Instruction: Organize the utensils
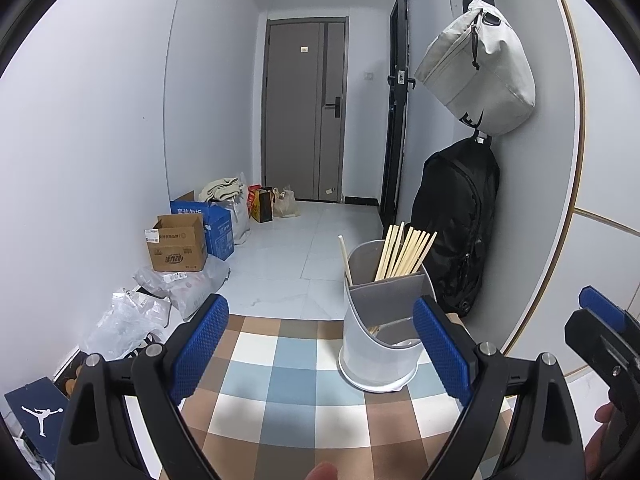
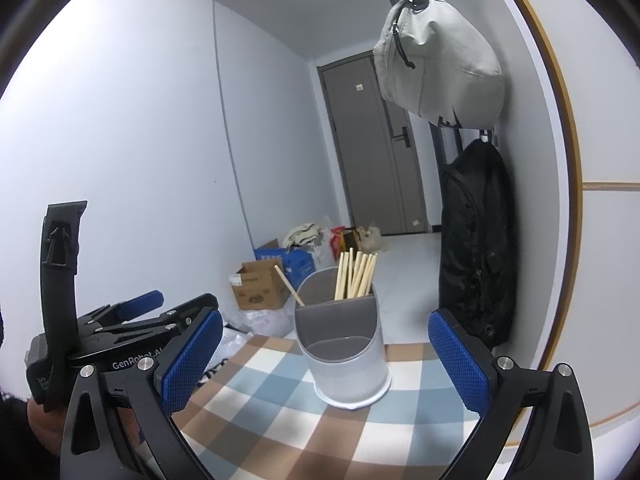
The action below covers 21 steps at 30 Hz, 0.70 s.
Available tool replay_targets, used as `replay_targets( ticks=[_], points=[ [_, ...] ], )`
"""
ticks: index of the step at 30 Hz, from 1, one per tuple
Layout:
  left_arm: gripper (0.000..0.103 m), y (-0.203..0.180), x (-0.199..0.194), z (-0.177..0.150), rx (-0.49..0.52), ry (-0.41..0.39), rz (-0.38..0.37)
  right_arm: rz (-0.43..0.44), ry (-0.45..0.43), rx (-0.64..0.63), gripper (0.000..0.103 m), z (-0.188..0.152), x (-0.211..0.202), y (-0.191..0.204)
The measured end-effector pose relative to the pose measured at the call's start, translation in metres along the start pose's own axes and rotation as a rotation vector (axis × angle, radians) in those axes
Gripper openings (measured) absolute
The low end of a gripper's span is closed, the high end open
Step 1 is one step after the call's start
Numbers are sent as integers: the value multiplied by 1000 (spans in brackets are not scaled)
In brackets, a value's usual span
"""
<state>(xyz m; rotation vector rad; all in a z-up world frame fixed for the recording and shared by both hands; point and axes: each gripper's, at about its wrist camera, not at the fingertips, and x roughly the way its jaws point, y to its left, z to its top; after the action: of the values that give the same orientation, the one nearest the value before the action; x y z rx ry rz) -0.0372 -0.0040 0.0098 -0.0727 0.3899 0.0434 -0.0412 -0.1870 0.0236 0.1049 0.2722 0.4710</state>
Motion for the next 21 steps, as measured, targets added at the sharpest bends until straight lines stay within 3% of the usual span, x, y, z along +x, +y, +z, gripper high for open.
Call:
replay_targets(
  ticks=[21],
  points=[
    [91,-4,0,-2,9,-1,-7,10,16,-19,103,-2,0,4]
  ],
)
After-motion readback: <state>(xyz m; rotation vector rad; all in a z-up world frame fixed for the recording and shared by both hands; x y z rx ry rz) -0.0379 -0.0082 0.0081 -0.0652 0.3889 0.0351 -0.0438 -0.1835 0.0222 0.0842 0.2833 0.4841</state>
